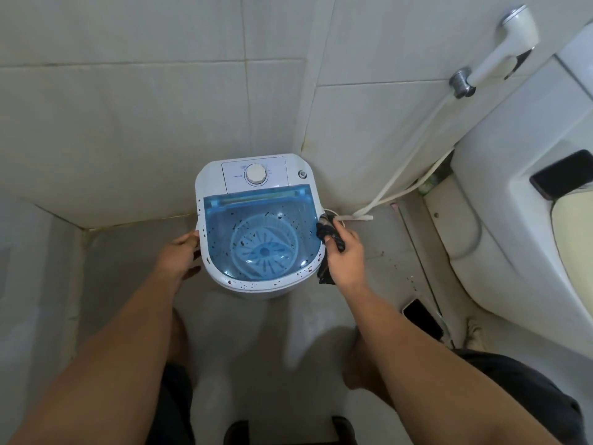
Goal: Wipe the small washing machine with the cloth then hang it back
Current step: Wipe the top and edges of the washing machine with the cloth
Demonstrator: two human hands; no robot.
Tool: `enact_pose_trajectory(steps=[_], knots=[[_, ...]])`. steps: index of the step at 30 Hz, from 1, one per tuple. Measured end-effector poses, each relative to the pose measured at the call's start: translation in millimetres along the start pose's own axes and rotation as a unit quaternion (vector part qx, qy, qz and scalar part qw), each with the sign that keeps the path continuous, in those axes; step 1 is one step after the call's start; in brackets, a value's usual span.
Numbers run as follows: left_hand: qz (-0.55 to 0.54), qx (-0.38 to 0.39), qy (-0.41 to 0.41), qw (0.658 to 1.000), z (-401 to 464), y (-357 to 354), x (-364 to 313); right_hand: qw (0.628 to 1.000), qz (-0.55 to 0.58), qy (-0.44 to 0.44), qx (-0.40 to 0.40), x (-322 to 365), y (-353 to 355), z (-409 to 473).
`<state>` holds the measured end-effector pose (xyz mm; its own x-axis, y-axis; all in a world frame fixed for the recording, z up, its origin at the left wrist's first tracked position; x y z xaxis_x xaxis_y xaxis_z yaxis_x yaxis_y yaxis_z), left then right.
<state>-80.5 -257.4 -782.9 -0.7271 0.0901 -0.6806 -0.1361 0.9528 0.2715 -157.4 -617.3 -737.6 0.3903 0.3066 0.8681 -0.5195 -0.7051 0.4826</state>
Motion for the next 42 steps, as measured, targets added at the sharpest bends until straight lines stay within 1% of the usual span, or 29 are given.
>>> enact_pose_trajectory(steps=[3,5,7,9,10,11,13,14,15,18,21,22,23,26,30,32,34,35,36,38,39,40,42], knots=[[0.003,0.004,0.002,1.0,-0.6,-0.8,0.3,0.998,0.034,-0.019,-0.045,-12.0,3.3,-26.5],[0.003,0.004,0.0,1.0,0.7,-0.4,0.9,0.997,0.043,-0.011,-0.07,-18.1,4.0,-46.2],[0.006,0.004,0.0,1.0,2.2,0.2,1.2,0.996,0.036,0.006,-0.086,-21.5,4.0,-64.3],[0.008,0.0,-0.001,1.0,1.5,0.4,1.1,0.995,-0.003,0.056,-0.08,-21.4,6.7,-81.3],[0.012,-0.002,-0.005,1.0,0.9,0.2,0.3,0.993,-0.029,0.1,-0.056,-20.7,8.4,-90.6],[0.019,-0.004,-0.009,1.0,-0.8,0.3,-1.5,0.986,-0.059,0.156,-0.015,-18.1,10.2,-100.3],[0.033,-0.011,-0.02,0.999,-4.1,1.4,-5.7,0.954,-0.132,0.258,0.082,-14.7,12.7,-116.1],[0.039,-0.014,-0.026,0.999,-5.4,1.8,-7.2,0.943,-0.15,0.277,0.109,-13.9,15.4,-117.9],[0.043,-0.017,-0.03,0.998,-6.7,2.6,-8.2,0.947,-0.146,0.268,0.105,-12.3,20.1,-113.6],[0.05,-0.034,-0.042,0.997,-10.7,5.6,-12.1,0.977,-0.089,0.193,0.008,-7.7,33.5,-85.0],[0.054,-0.051,-0.047,0.996,-12.5,6.7,-14.2,0.987,-0.065,0.114,-0.092,-11.8,44.2,-59.7],[0.055,-0.054,-0.05,0.996,-13.0,6.8,-15.6,0.988,-0.061,0.089,-0.113,-14.3,45.5,-52.5],[0.056,-0.056,-0.051,0.996,-13.4,6.5,-16.4,0.988,-0.06,0.077,-0.116,-14.3,42.6,-47.8],[0.055,-0.051,-0.046,0.996,-13.2,5.0,-14.9,0.99,-0.068,0.103,-0.067,-6.9,14.6,-55.6],[0.044,-0.046,-0.033,0.997,-11.0,4.8,-11.2,0.989,-0.058,0.094,-0.103,-7.8,5.1,-93.4],[0.043,-0.041,-0.026,0.998,-9.6,4.0,-10.0,0.988,-0.061,0.11,-0.094,-12.0,2.2,-109.2],[0.051,-0.034,-0.024,0.998,-9.3,3.3,-8.5,0.984,-0.089,0.144,-0.064,-13.6,-1.0,-121.9],[0.058,-0.034,-0.025,0.997,-8.4,3.8,-8.2,0.975,-0.121,0.181,-0.033,-10.0,-5.1,-130.3],[0.064,-0.036,-0.026,0.997,-8.1,4.4,-8.9,0.958,-0.169,0.23,0.004,-3.8,-11.1,-140.6],[0.072,-0.038,-0.033,0.996,-7.6,4.3,-11.4,0.902,-0.268,0.327,0.086,7.2,-25.2,-163.7],[0.074,-0.042,-0.043,0.995,-7.8,4.8,-14.4,0.89,-0.275,0.347,0.108,11.1,-26.7,-169.9],[0.076,-0.046,-0.057,0.994,-7.9,5.5,-18.3,0.894,-0.261,0.349,0.109,16.9,-22.8,-170.1],[0.085,-0.053,-0.074,0.992,-4.8,7.4,-20.3,0.926,-0.201,0.313,0.063,24.3,-5.6,-155.9]])
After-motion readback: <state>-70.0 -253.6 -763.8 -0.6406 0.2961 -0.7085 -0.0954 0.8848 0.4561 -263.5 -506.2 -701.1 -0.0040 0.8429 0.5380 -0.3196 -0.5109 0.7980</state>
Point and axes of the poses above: each hand's wrist, its own z-axis towards the middle knuckle, its own y-axis out of the back of the hand, x = y × z, the point moved 8 cm from there along z, towards the middle knuckle, and after that the axes turned 9 degrees about -x, right-handed, at the moved point
